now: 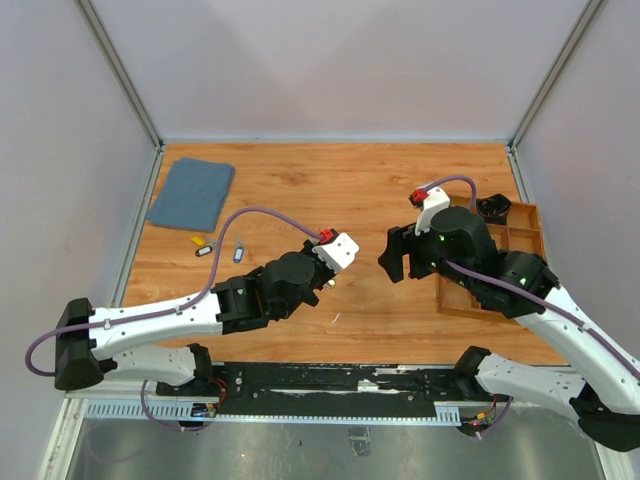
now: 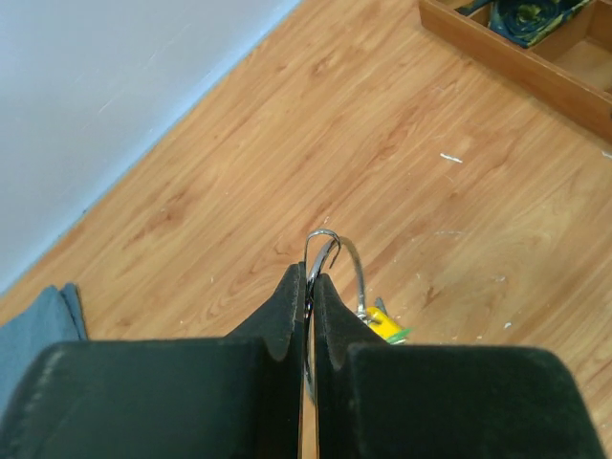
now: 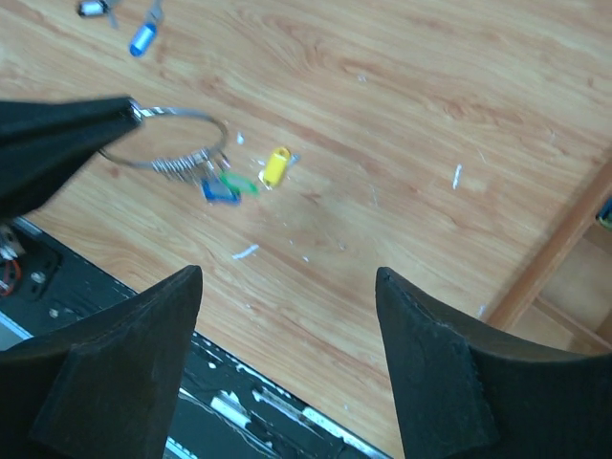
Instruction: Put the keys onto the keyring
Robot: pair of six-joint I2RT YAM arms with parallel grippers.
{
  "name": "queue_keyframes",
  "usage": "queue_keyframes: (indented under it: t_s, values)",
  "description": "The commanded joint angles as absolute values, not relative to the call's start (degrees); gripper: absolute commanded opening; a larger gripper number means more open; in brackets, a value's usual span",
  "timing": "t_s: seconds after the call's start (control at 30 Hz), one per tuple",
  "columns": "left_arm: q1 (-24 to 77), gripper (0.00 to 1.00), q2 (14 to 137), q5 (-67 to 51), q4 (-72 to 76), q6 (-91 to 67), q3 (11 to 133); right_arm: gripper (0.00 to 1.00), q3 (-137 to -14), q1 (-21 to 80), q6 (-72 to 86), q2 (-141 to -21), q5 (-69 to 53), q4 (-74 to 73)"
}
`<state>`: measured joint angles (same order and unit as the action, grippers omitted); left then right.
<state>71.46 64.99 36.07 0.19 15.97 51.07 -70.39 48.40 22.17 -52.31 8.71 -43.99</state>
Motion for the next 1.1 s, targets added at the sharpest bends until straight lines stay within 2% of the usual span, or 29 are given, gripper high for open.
queue_keyframes:
  t_s: [0.0,0.3,0.53,0.63,0.87,1.07]
  values:
    - [70.30,0.00,63.88,39.34,-1.84,10.91,52.62,0.74,-67.48,48.87,22.60,-53.06,11.70,-46.86]
    - [66.36,0.01,62.05,43.00,-9.24,6.01,53.18,0.71,-61.78,45.95,24.00,-61.08,2.66,-42.36]
    - [55.07,0.00,60.73,40.64,-14.01,2.40,55.17,0.52,-55.48,46.51,31.19,-70.60,-2.95,-31.13]
    - [52.72,0.01,60.50,40.42,-15.29,2.19,54.92,0.49,-51.08,48.66,37.53,-73.02,-1.42,-21.76]
    - [52.37,0.01,57.12,38.76,-15.51,1.54,52.74,0.48,-42.92,50.80,54.34,-78.59,3.24,-4.56]
    - [52.32,0.01,54.09,38.15,-17.84,0.52,51.39,0.45,-40.41,52.83,67.16,-82.36,9.98,1.38]
